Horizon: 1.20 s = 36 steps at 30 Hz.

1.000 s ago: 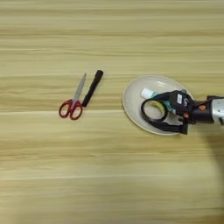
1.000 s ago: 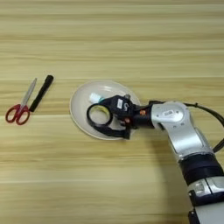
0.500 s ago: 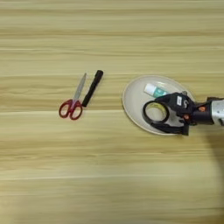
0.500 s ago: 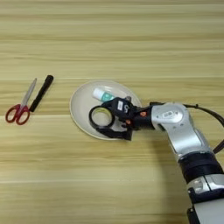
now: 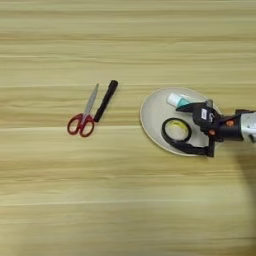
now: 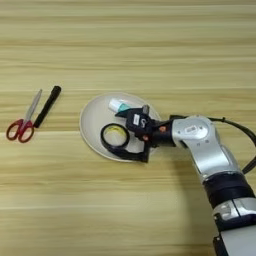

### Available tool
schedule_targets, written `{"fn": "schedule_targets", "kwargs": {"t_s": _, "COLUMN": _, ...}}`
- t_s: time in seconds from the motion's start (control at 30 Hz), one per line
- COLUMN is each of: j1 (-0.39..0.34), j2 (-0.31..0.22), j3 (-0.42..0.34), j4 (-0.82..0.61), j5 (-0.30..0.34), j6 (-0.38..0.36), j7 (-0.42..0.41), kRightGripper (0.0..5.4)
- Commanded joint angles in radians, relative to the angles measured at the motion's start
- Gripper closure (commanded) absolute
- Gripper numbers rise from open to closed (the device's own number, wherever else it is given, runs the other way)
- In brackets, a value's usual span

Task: Move the objects on the table

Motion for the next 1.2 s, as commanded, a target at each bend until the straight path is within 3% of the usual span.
{"fn": "schedule_targets", "kwargs": {"t_s": 0.03, "j1": -0.105, "j2": -0.002, "j3": -0.061, "j4": -0.07, "j5": 0.063, "j6": -0.027, "j7": -0.05, "kRightGripper": 0.03}}
{"fn": "schedule_targets", "kwargs": {"t_s": 0.53, "j1": -0.142, "j2": 0.069, "j3": -0.106, "j4": -0.153, "j5": 0.139, "j6": 0.012, "j7": -0.11, "kRightGripper": 0.03}}
{"fn": "schedule_targets", "kwargs": {"t_s": 0.77, "j1": -0.162, "j2": 0.14, "j3": -0.081, "j4": -0.149, "j5": 0.107, "j6": 0.06, "j7": -0.179, "kRightGripper": 0.03}}
{"fn": "schedule_targets", "kwargs": {"t_s": 1.0, "j1": -0.182, "j2": 0.214, "j3": -0.052, "j4": -0.163, "j5": 0.071, "j6": 0.179, "j7": -0.28, "kRightGripper": 0.03}}
{"fn": "schedule_targets", "kwargs": {"t_s": 1.2, "j1": -0.199, "j2": 0.279, "j3": -0.027, "j4": -0.173, "j5": 0.057, "j6": 0.233, "j7": -0.342, "kRightGripper": 0.03}}
